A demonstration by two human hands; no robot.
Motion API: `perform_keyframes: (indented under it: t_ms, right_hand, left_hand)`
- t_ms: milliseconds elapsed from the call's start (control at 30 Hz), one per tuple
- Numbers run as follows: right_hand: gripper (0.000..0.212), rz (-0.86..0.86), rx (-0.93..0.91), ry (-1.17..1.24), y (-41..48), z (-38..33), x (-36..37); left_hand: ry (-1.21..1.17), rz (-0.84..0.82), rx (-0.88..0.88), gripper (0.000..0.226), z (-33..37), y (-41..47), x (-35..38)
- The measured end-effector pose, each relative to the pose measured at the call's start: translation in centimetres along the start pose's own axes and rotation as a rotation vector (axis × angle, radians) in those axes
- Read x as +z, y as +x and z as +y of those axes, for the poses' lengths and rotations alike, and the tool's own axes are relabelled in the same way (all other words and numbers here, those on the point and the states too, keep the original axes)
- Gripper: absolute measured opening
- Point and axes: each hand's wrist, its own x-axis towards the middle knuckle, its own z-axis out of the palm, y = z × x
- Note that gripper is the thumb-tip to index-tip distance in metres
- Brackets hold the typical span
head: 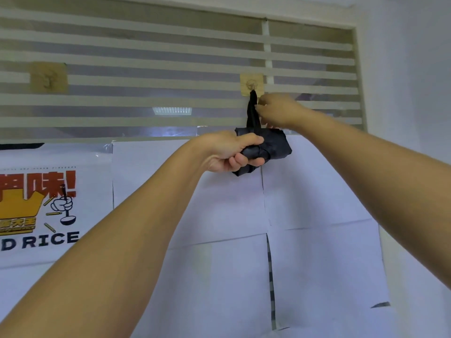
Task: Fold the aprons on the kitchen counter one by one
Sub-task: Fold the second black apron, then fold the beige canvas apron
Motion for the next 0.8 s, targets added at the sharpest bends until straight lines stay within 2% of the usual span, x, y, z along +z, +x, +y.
perform_keyframes:
  t_ms: [100, 267, 333, 433, 600, 800]
  right_hand:
    - [0.032, 0.059, -0.045, 0.163, -3.2, 0.9, 0.8]
    - [0.027, 0.023, 0.008, 0.575, -6.5, 2.6, 3.2]
    - [0.036, 0.042, 0.021, 0.643, -7.0, 2.9, 3.7]
    - [0.049, 0.062, 0.045, 0.667, -7.4, 3.1, 4.0]
    - [0.052, 0.099, 0.036, 0.553, -8.7, 3.2, 3.3]
    - [0.050, 0.375, -0.056, 0.422, -12.3, 2.8, 2.4]
  left_hand:
    - [0.007, 0.046, -0.019, 0.022, 0.0, -0.5, 0.5]
    - [-0.044, 0.077, -0.004, 0.038, -0.4, -1.5, 1.3]
    - [-0.022, 0.096, -0.031, 0.045, -0.8, -1.9, 1.5]
    - [0.015, 0.128, -0.054, 0.051, -1.4, -2.5, 2.0]
    - [0.083, 0.196, -0.051, 0.053, -1.9, -3.3, 2.4]
    - [0.162, 0.357, 0.008, 0.041, -3.6, -5.8, 3.1]
